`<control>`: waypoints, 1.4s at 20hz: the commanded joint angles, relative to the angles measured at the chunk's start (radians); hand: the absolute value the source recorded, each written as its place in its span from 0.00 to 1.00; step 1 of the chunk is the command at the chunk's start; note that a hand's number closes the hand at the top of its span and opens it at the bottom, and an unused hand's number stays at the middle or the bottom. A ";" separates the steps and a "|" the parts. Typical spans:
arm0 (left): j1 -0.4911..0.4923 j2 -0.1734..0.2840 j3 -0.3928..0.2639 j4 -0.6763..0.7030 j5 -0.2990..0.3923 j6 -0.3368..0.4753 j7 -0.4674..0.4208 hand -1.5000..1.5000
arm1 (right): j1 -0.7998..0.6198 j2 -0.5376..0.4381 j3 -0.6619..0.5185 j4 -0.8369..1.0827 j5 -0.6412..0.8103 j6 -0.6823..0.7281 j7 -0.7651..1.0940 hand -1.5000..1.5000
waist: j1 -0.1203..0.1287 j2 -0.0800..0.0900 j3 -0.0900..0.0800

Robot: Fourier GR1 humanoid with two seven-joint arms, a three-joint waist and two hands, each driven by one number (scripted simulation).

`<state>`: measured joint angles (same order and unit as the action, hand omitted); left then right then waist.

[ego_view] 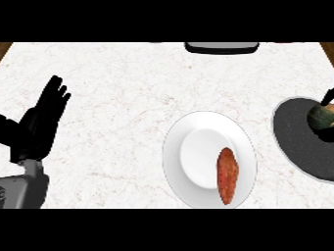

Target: Pick the squash from the plate and place it in the pan

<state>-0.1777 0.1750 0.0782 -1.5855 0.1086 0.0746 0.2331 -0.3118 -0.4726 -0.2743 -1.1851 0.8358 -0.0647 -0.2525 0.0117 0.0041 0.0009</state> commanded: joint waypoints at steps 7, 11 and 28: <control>-0.028 0.037 0.045 -0.005 0.047 -0.047 0.050 0.50 | -0.141 -0.017 -0.069 0.479 -0.034 -0.024 -0.075 0.00 | 0.001 0.000 0.000; -0.012 0.007 0.036 0.010 0.017 -0.016 0.010 0.50 | -0.200 -0.038 -0.132 0.547 -0.131 0.008 -0.197 0.00 | -0.001 0.000 0.000; 0.014 -0.014 0.019 -0.012 0.006 -0.008 0.014 0.50 | 0.027 -0.375 -0.520 0.734 -0.625 0.704 -0.510 0.00 | -0.029 -0.004 0.001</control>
<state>-0.1613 0.1738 0.1023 -1.6081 0.1164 0.0622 0.2512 -0.3702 -0.7685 -0.7404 -0.5023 0.2826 0.4496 -0.6649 -0.0075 0.0006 0.0016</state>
